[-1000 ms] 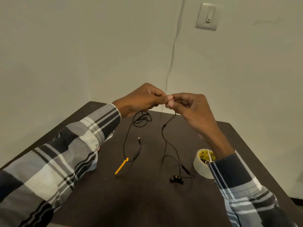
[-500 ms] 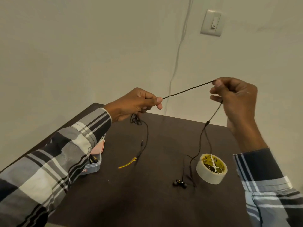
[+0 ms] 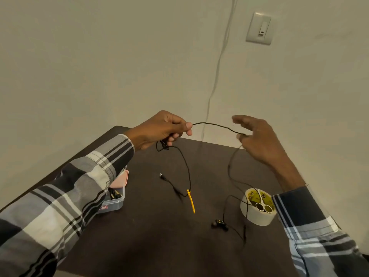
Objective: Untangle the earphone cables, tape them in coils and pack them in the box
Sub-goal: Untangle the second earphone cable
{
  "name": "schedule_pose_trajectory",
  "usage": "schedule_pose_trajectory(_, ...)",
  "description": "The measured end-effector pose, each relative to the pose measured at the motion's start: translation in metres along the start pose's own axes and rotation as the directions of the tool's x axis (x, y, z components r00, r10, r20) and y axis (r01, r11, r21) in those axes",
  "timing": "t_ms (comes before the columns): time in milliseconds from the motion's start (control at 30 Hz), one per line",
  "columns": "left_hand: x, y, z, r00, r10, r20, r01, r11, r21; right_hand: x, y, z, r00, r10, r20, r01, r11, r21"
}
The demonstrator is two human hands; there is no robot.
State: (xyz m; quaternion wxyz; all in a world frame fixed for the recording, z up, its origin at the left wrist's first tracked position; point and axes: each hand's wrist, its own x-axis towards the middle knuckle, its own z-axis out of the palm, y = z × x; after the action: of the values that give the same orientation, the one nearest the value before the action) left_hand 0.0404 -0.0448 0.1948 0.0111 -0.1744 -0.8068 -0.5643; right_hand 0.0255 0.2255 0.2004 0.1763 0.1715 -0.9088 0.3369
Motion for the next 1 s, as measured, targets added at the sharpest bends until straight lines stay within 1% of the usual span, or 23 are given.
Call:
schedule_pose_trajectory(33,0.001,0.001,0.0,1.0,0.005,0.002,-0.005,1.0,0.0,-0.002,-0.007,0.0,0.992,-0.046,0.119,0.048,0.999,-0.01)
schedule_pose_trajectory(100,0.003,0.002,0.0,1.0,0.014,-0.004,-0.014,1.0,0.019,-0.005,-0.023,-0.002,0.922,-0.091,0.375,0.112,0.993,-0.034)
schedule_pose_trajectory(133,0.004,0.002,0.001,1.0,0.018,-0.006,-0.018,0.999,0.037,-0.007,-0.03,0.0,0.887,-0.106,0.449,0.142,0.989,-0.049)
schedule_pose_trajectory(167,0.004,0.002,0.002,1.0,0.022,-0.005,-0.021,0.998,0.056,-0.007,-0.035,0.003,0.876,-0.127,0.466,0.169,0.984,-0.051)
schedule_pose_trajectory(200,0.004,0.003,0.003,1.0,0.025,-0.001,-0.025,0.997,0.07,-0.006,-0.04,0.009,0.888,-0.15,0.434,0.183,0.982,-0.036)
schedule_pose_trajectory(267,0.003,0.005,0.006,0.999,0.031,0.012,-0.032,0.996,0.079,-0.005,-0.047,0.022,0.938,-0.172,0.302,0.177,0.984,0.011)
schedule_pose_trajectory(333,0.002,0.008,0.01,0.999,0.043,0.031,-0.045,0.997,0.068,-0.004,-0.05,0.031,0.966,-0.18,0.187,0.173,0.983,0.055)
schedule_pose_trajectory(467,-0.001,0.011,0.011,0.996,0.053,0.067,-0.056,0.997,0.046,-0.005,-0.053,0.031,0.98,-0.178,0.082,0.167,0.977,0.133)
schedule_pose_trajectory(567,-0.004,0.009,0.008,0.996,0.038,0.076,-0.041,0.999,0.036,-0.005,-0.049,0.022,0.99,-0.13,-0.06,0.137,0.978,0.154)
schedule_pose_trajectory(733,-0.005,0.001,-0.001,0.997,0.013,0.078,-0.014,1.0,0.008,0.0,-0.039,-0.001,0.959,-0.046,-0.28,0.118,0.962,0.245)
schedule_pose_trajectory(900,-0.007,0.001,-0.002,0.995,0.005,0.102,0.001,0.999,-0.053,0.005,-0.027,-0.015,0.912,0.004,-0.41,0.127,0.949,0.29)
schedule_pose_trajectory(1000,-0.007,-0.001,-0.003,0.992,-0.004,0.126,0.011,0.998,-0.054,0.007,-0.02,-0.018,0.874,0.039,-0.485,0.122,0.947,0.296)
